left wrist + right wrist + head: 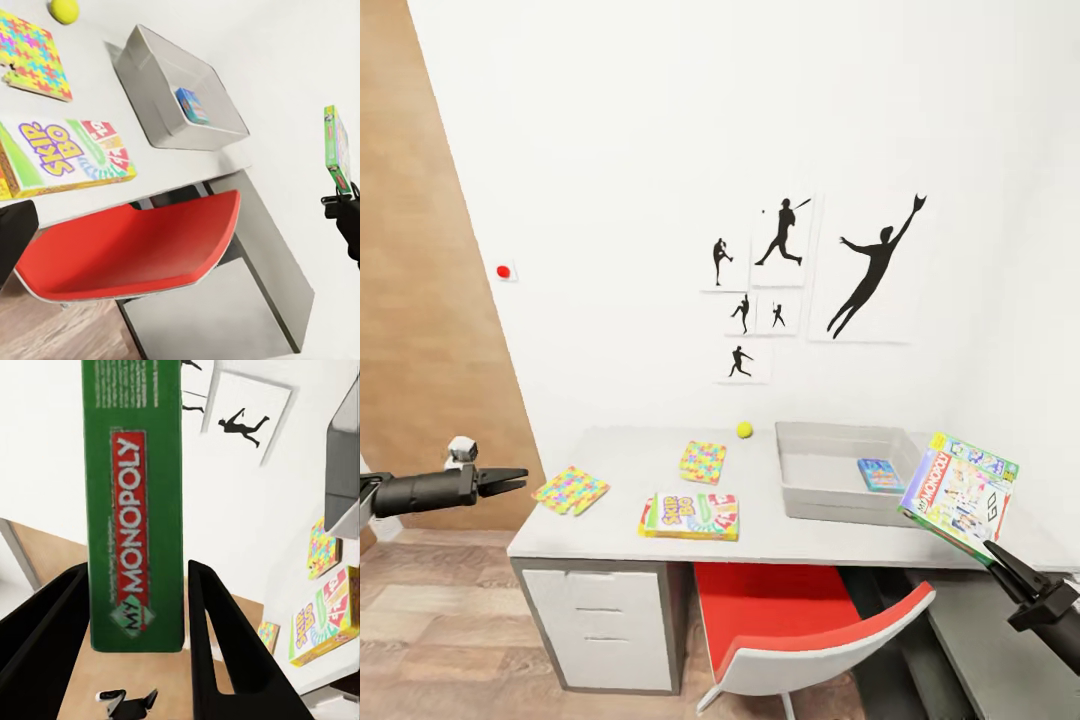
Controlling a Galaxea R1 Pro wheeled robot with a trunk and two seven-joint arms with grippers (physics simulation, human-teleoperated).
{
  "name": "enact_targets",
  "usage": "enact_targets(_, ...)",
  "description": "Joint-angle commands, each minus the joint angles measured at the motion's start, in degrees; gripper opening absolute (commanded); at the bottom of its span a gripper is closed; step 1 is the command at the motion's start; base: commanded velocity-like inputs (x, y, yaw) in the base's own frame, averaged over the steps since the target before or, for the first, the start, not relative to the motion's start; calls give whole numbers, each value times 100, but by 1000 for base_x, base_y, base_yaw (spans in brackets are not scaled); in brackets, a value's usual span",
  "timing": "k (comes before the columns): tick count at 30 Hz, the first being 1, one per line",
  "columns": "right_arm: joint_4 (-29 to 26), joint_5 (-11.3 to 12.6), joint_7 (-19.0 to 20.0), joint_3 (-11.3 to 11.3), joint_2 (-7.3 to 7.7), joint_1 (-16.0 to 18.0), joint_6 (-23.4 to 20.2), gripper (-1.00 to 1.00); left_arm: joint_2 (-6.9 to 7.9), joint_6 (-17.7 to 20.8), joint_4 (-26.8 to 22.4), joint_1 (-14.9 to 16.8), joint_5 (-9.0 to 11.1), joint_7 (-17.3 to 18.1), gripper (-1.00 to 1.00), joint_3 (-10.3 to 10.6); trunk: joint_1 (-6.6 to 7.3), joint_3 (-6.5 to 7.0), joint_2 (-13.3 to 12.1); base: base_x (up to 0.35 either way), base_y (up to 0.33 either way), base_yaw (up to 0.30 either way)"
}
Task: Put all the toys in the child's room - the three board games (two on the bed and one on the table), the two jigsaw puzzles on the table, and the tennis ball on the table - inside the toy box on the table in the child's room.
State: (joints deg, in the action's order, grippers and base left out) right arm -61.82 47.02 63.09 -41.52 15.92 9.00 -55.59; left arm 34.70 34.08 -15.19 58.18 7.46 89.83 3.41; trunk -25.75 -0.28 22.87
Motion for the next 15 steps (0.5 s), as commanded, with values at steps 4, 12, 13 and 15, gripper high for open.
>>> enact_targets(4, 3, 27, 19, -6, -1, 6, -39, -100, 9, 56, -1, 0, 36, 17, 100, 37, -3, -3, 5, 45, 0, -280)
enact_targets(12, 3, 27, 19, -6, -1, 6, -40, -100, 11, 55, -1, 0, 36, 17, 100, 37, -3, -3, 5, 33, 119, -280)
enact_targets(13, 3, 27, 19, -6, -1, 6, -40, -100, 11, 55, -1, 0, 36, 17, 100, 37, -3, -3, 5, 167, 191, -280)
enact_targets(15, 3, 27, 19, -6, -1, 6, -40, -100, 12, 55, -1, 0, 36, 17, 100, 37, -3, -3, 5, 200, 156, -280)
